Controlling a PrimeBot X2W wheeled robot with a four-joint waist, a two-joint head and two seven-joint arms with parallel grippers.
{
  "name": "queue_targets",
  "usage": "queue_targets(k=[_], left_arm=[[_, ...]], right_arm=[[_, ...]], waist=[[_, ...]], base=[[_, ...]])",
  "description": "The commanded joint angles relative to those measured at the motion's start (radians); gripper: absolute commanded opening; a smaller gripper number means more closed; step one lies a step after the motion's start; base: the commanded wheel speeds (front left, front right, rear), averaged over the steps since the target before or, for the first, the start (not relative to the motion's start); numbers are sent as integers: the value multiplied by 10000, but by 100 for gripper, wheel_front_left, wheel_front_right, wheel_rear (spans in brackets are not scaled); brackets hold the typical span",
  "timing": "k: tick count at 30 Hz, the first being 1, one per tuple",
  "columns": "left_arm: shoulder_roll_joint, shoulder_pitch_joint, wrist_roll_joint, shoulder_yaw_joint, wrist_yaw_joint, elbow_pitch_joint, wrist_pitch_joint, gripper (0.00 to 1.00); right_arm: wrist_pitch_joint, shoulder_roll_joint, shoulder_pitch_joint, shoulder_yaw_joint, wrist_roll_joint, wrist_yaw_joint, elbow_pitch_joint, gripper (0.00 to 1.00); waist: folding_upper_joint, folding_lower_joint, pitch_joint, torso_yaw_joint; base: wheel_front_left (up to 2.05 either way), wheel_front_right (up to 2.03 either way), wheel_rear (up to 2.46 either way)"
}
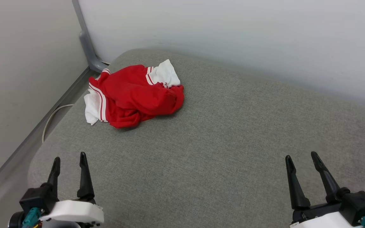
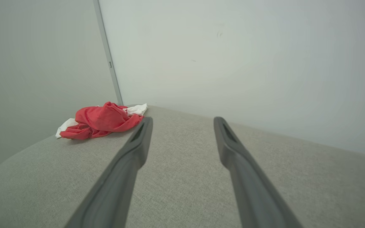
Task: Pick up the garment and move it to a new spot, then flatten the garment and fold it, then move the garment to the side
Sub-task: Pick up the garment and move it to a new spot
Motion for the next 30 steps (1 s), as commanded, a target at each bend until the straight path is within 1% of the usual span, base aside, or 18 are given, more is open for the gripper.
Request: queue_targets(k=[1,3,6,8,10,11,14,18,21,25,28,30], left_arm=[[-7,-254,-165,94,-83,18,-26,100],[3,-567,-103,281,-310,134,-26,100],[201,-1331,112,586,-685,313,-28,100],[482,-2003,264,765,-919,404,-28,100],[668,-2701,222,949,-1054,554,-26,100],[841,-3440,105,1165,-1142,693,-26,100],[1259,-4555,-66,1439,-1219,952,-26,100],[1838,-5974,-382,1406,-1285,1429,-26,100],[2506,-6901,-823,1011,-1291,1934,-26,100],[3477,-7879,-1648,37,-1294,2886,-26,100],[4316,-8619,-2579,-1090,-1296,3675,614,100],[4845,-8998,-3299,-1953,-1289,4114,1543,100]], right_arm=[[-25,13,-99,-11,-96,-7,-3,100],[-25,13,-135,-24,-149,-7,-36,100],[-25,13,-252,-2,-280,-7,-101,100],[-25,13,-401,35,-372,-7,-190,100],[-25,13,-578,56,-517,-7,-286,100],[-25,11,-754,40,-665,-7,-426,100],[-25,11,-1090,70,-898,-5,-657,100],[-25,12,-1439,39,-1123,-7,-998,100],[-25,12,-1680,22,-1255,-5,-1219,100],[-25,10,-1892,41,-1413,-5,-1512,100],[-25,10,-2074,36,-1519,-7,-1711,100],[-25,10,-2115,31,-1539,-5,-1843,100]], waist=[[0,0,41,-59],[0,0,124,-133],[0,0,354,-291],[0,0,588,-440],[0,0,899,-617],[0,0,1250,-802],[0,0,1823,-1102],[0,0,2582,-1427],[0,0,3070,-1643],[0,0,3580,-1893],[0,0,3863,-2060],[0,0,4034,-2159]], base=[[0,0,0],[0,0,0],[0,0,0],[0,0,0],[0,0,0],[0,0,0],[0,0,0],[0,0,0],[0,0,0],[0,0,0],[0,0,0],[0,0,0]])
